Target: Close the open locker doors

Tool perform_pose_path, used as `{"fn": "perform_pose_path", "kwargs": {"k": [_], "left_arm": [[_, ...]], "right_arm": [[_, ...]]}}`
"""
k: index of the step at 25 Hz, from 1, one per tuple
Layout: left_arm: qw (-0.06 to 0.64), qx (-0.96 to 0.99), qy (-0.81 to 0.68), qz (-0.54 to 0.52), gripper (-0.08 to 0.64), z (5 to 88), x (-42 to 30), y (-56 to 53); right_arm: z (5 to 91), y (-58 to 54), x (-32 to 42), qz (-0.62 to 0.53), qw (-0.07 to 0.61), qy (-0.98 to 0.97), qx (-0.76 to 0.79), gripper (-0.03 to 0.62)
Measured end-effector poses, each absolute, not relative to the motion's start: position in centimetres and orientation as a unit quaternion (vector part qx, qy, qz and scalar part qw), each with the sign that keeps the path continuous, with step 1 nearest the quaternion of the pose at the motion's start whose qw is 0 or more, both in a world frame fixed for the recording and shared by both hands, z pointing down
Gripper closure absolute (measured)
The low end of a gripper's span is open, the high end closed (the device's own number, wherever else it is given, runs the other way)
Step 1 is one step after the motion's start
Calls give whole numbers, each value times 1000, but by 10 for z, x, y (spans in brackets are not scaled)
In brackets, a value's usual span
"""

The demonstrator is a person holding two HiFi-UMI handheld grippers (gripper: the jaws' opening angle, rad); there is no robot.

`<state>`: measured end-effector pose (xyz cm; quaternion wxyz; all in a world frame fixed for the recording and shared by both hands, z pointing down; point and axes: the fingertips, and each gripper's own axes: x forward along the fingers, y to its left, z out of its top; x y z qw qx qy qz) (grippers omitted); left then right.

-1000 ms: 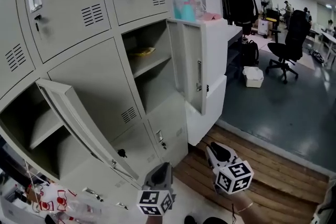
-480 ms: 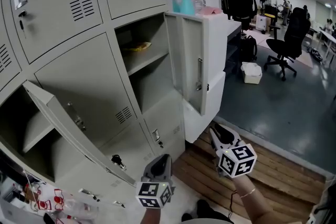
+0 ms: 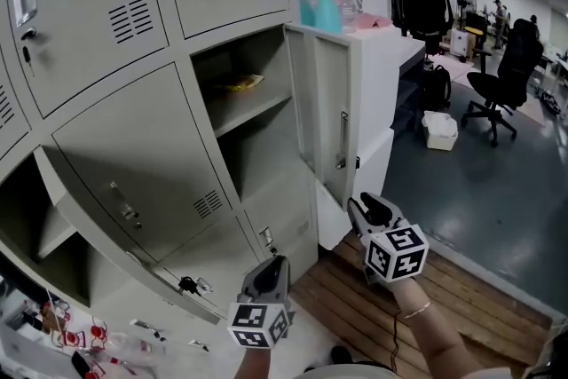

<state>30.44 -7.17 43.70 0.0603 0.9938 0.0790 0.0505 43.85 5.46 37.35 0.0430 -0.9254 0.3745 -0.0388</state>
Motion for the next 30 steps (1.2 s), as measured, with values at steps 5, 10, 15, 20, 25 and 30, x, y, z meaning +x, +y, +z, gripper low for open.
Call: {"fn": "perform_pose_path", "kwargs": {"k": [5,10,15,20,25,30], "left_arm": [[58,994,69,59,538,442,322,-70],[61,995,53,61,538,444,335,-73],[65,995,41,64,538,448,341,-75],[69,995,22,68,538,454,336,-80],[71,995,-3,70,538,457,328,-90],[76,994,-25,71,538,460,318,-96]], "right_arm": [[383,53,464,-46,43,391,-918,479],[388,50,480,-50,41,411,-909,477],[391,40,483,-51,36,444,-894,477],[396,30,479,-54,29,458,-887,479],[397,12,464,-42,22,483,-874,483],[400,-13,451,-35,11,511,-859,495]]}}
